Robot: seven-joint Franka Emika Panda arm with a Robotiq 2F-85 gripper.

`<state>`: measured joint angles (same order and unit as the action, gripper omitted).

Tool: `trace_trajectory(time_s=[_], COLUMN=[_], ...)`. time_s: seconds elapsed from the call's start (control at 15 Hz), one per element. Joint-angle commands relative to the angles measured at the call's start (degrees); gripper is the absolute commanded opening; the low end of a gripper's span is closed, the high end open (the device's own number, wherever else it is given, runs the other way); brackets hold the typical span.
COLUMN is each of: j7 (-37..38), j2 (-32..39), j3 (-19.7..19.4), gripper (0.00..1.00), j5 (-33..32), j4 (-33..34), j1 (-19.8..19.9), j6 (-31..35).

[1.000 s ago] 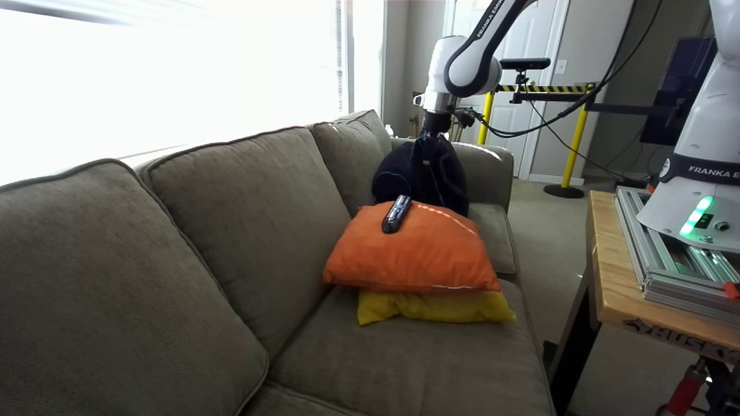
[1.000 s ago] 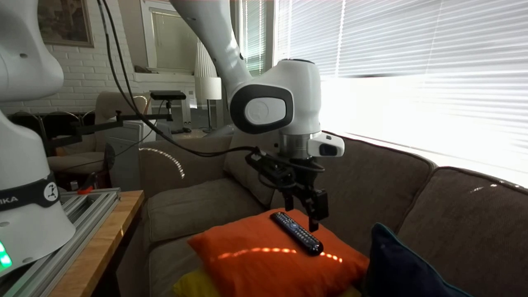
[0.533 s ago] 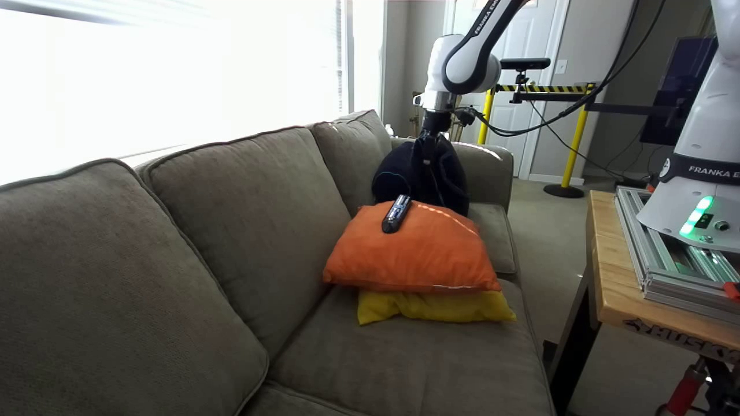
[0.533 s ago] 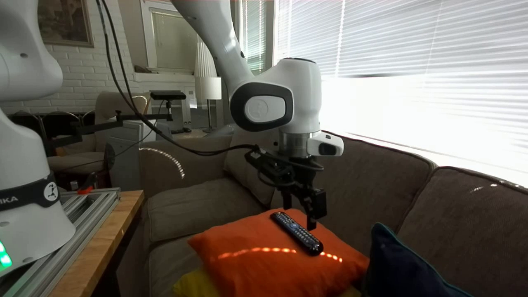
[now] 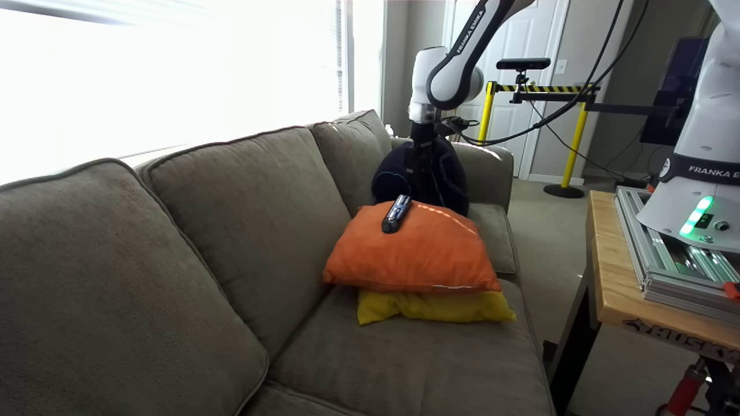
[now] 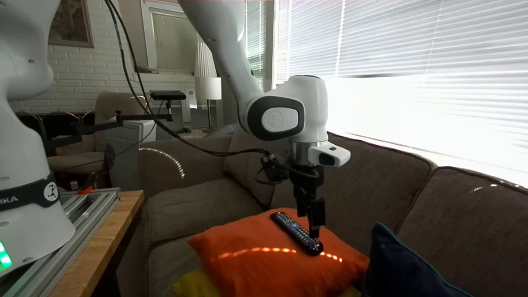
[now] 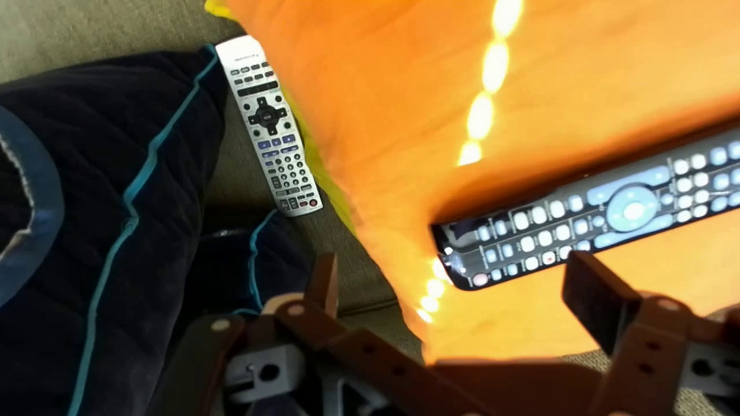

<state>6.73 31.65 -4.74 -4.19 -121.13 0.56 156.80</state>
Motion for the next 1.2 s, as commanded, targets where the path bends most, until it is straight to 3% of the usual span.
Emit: trace_trajectory(time_s=[0.0, 0.33, 0.67, 0.87, 0.93, 1.13], j7=[10.5, 19.22, 26.7, 30.75, 27.9, 29.6], j2=[4.93, 7.84, 9.86, 9.92, 8.98, 9.05], j3=[-1.26, 1.13, 1.98, 0.27, 1.19, 0.79], gripper=[1.0, 1.0, 1.0, 1.0, 1.0, 1.0], j5=[3.79, 12.26, 20.71, 20.19, 19.6, 19.42], j4=[5.16, 8.43, 9.94, 9.77, 8.68, 8.68], j1=[-4.06, -4.58, -4.95, -7.13, -5.68, -6.53], j6=[-3.62, -6.2, -4.02, -4.23, -4.33, -4.3])
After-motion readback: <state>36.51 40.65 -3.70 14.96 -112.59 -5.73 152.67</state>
